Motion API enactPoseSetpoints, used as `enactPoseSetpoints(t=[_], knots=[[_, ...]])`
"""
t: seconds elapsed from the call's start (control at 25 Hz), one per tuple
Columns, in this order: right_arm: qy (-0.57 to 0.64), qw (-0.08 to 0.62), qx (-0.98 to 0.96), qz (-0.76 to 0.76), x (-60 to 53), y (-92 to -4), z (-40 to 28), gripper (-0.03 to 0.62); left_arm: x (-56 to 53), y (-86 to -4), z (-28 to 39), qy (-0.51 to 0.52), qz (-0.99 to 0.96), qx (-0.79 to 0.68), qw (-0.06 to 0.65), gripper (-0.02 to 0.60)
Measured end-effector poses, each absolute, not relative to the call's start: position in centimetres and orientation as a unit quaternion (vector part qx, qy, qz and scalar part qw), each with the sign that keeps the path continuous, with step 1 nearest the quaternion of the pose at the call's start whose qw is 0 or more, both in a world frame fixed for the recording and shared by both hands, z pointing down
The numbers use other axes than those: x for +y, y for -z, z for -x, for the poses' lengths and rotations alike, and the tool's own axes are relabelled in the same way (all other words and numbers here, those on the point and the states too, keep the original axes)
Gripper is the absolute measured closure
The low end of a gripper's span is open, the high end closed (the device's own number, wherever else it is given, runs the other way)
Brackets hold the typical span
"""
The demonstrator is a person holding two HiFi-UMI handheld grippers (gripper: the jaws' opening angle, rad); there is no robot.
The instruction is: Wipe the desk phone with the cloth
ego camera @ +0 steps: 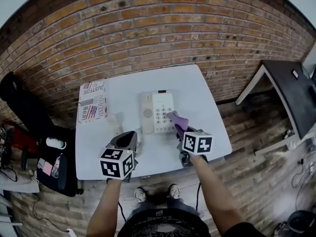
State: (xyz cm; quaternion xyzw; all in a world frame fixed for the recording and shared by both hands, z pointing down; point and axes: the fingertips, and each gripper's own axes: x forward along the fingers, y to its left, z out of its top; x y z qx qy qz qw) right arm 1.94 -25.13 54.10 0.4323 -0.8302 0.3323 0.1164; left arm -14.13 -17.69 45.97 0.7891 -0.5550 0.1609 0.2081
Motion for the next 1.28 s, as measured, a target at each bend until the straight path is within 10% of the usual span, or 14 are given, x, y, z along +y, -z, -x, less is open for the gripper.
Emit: enactPoseSetpoints(t=[1.28], knots=[[-0.395,-0.016,-0.775,-0.494,-20.4,-54.8,9.7,0.549,-15.0,-48.0,22.8,-0.176,-0.839,-0.471,0.208,0.575]])
